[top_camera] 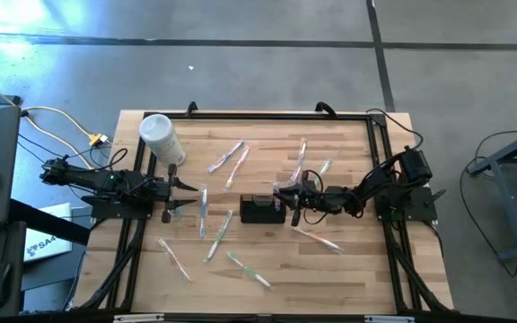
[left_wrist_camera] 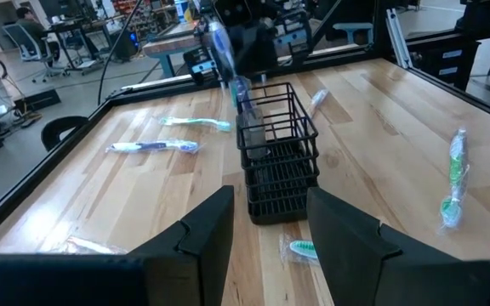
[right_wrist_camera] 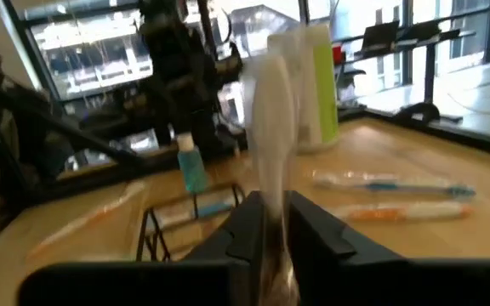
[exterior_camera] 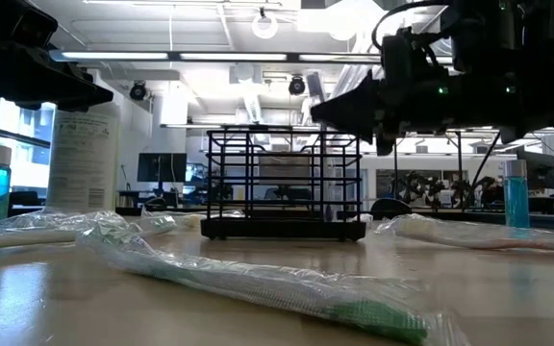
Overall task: Pick & Place toothbrushing station
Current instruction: Put the right purple toothbrush into the black mesh, then put the top blue toothbrush into the black mesh
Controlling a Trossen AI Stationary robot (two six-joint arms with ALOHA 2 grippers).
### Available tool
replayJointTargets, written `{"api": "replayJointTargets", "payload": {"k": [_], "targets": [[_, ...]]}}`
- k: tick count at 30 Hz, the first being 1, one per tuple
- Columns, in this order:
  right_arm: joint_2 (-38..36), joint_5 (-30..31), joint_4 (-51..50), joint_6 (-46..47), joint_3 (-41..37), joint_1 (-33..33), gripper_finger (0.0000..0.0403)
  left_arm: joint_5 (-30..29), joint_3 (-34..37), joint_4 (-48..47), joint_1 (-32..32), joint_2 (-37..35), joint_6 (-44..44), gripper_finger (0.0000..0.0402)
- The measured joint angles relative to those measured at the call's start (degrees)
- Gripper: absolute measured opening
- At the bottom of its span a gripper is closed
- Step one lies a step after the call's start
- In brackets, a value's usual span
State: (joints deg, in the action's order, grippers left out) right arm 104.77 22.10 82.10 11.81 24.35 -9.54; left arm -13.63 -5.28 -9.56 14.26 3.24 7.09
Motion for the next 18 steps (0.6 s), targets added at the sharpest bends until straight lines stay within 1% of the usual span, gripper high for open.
{"api": "replayJointTargets", "payload": {"k": [6,13,18], "targets": [[-0.09,0.20,-0.30,-0.31,-0.01,-0.04,0.0097,0.00,0.00,0.00,0.00,-0.01,-0.02,0.0152],[-1.03,0.44,-0.85,-3.03,-0.01,-0.60,0.0153,0.00,0.00,0.02,0.00,-0.01,-0.10,0.0152],[-1.87,5.21,-1.27,-5.65,0.01,-1.40,0.0194,0.00,0.00,0.02,0.00,-0.01,-0.06,0.0152]]}}
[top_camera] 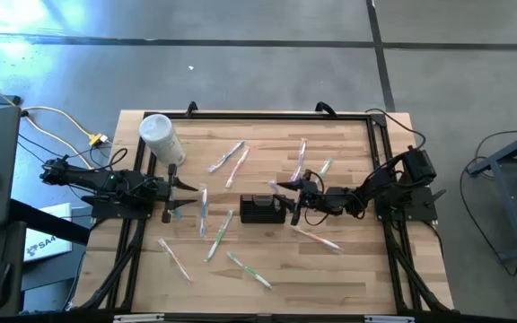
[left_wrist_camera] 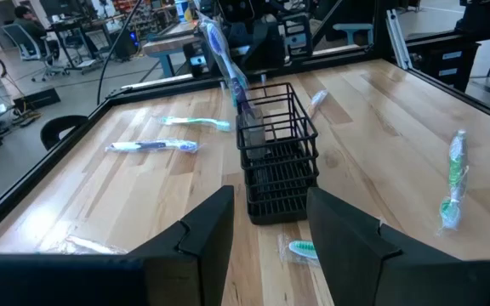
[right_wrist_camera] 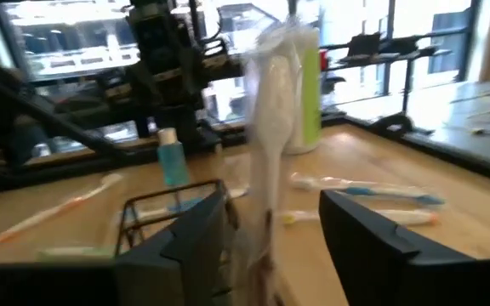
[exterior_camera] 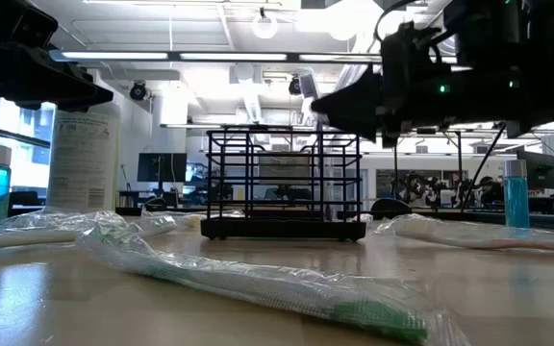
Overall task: Pick & Place toothbrushing station
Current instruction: Put the top blue toothbrush into the black mesh
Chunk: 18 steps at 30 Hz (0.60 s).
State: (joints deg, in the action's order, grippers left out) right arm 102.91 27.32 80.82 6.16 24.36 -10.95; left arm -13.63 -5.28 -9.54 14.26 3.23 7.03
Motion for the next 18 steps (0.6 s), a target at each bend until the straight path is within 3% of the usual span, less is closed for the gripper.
{"api": "replayJointTargets", "payload": {"k": [11,18], "targets": [[-1.24,7.65,2.36,-12.60,0.02,-3.82,0.0222,0.03,0.01,0.31,0.00,0.00,-0.59,0.0152],[-7.51,18.54,2.03,-23.66,0.02,-9.04,0.0222,-2.05,-3.81,-0.51,0.00,0.04,-2.34,0.0152]]}}
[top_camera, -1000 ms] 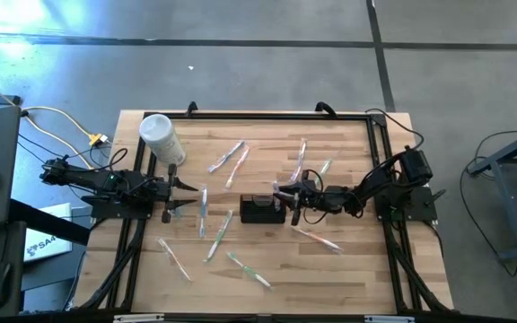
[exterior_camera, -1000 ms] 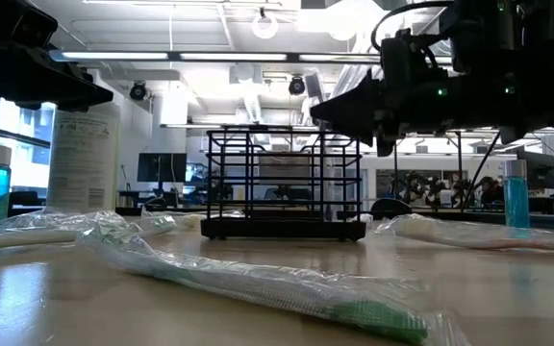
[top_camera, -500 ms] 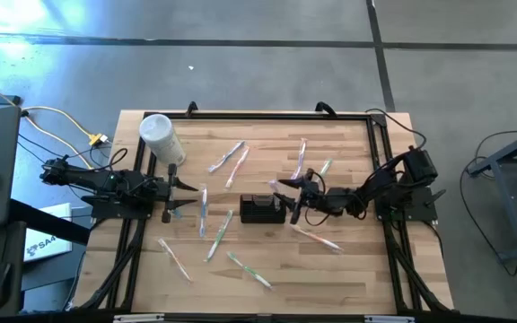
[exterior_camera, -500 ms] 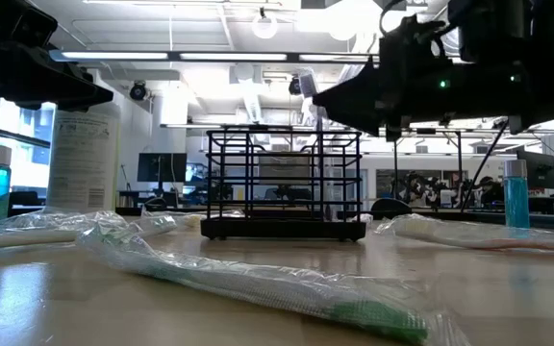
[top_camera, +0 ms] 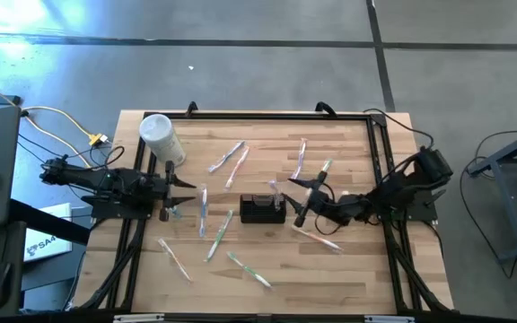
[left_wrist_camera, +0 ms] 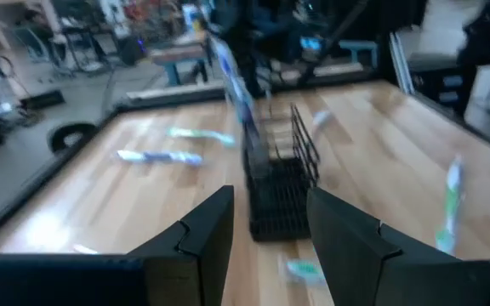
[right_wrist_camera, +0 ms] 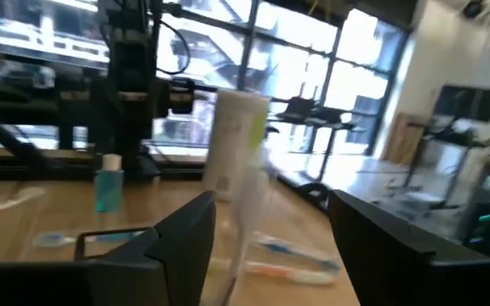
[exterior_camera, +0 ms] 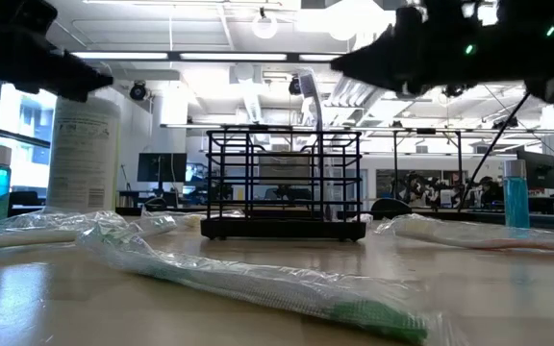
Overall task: Pick & Place toothbrushing station
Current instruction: Put the top blue toothbrush into the black mesh
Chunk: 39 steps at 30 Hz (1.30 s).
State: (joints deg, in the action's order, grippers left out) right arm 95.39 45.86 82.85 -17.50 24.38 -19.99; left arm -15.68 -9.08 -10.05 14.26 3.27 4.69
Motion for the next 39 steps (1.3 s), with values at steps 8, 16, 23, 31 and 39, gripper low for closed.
{"api": "replayJointTargets", "payload": {"k": [8,16,23,31,39], "targets": [[-6.26,7.73,0.20,-9.80,0.02,-5.05,0.0221,-7.73,-11.34,-7.75,0.00,10.17,-6.15,0.0152],[-8.53,11.98,-0.26,-11.30,0.00,-6.70,0.0220,-15.80,-24.77,-12.02,-0.84,33.96,-19.39,0.0152],[-8.52,16.89,-1.62,-11.19,0.00,-7.46,0.0220,-8.08,-39.68,-26.46,-12.23,54.34,-28.75,0.0152],[-8.52,24.63,-1.72,-12.27,0.00,-9.14,0.0220,3.39,-48.79,-32.45,-30.68,71.05,-23.97,0.0152],[-8.52,24.96,-1.75,-12.74,0.00,-9.44,0.0220,19.99,-50.25,-28.13,-44.89,78.16,-16.84,0.0151]]}}
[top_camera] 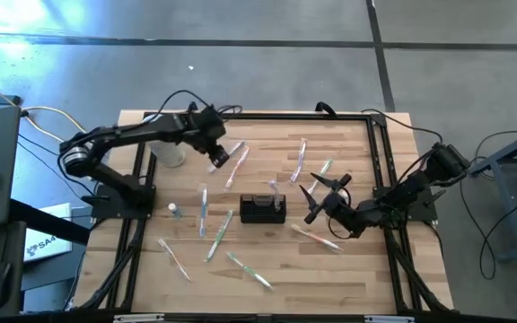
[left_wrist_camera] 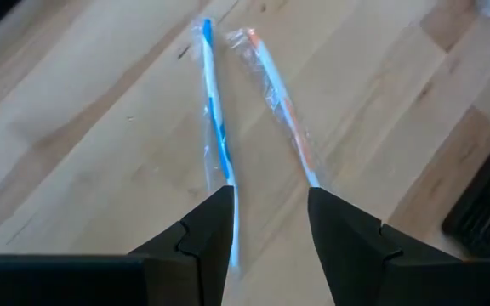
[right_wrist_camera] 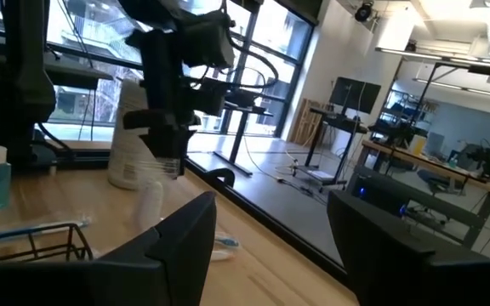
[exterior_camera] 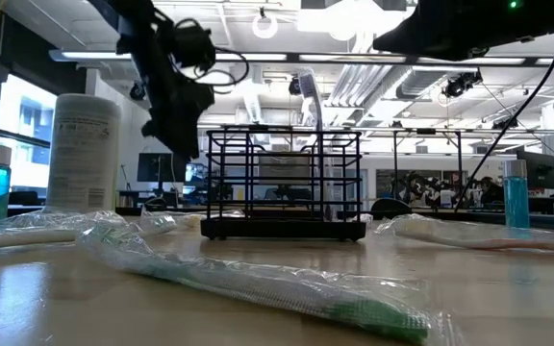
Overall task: Pick & Place toothbrushing station
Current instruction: Put the top blue toothbrush into the black mesh
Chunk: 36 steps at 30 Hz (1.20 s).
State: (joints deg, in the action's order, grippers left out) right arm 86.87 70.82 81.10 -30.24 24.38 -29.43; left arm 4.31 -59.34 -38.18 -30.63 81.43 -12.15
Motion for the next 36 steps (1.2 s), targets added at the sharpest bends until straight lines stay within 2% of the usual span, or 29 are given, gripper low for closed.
{"api": "replayJointTargets", "payload": {"k": [5,9,15,21,36], "targets": [[0.00,0.01,-0.26,0.00,0.00,0.00,0.0220,0.93,-0.02,0.33,-0.82,2.91,0.36,0.0152],[0.00,0.01,-0.26,0.04,0.00,0.00,0.0220,1.53,-0.02,-0.60,0.83,5.50,0.03,0.0151],[0.00,0.02,-0.28,0.30,0.00,0.00,0.0220,0.42,0.01,-1.19,1.83,9.72,-0.14,0.0152],[0.00,0.01,-0.64,0.39,0.00,0.00,0.0220,-3.65,-0.02,0.74,1.77,13.16,0.32,0.0152],[0.00,1.25,-1.31,0.42,0.00,0.00,0.0220,-4.20,-0.20,1.63,1.79,19.46,1.41,0.0152]]}}
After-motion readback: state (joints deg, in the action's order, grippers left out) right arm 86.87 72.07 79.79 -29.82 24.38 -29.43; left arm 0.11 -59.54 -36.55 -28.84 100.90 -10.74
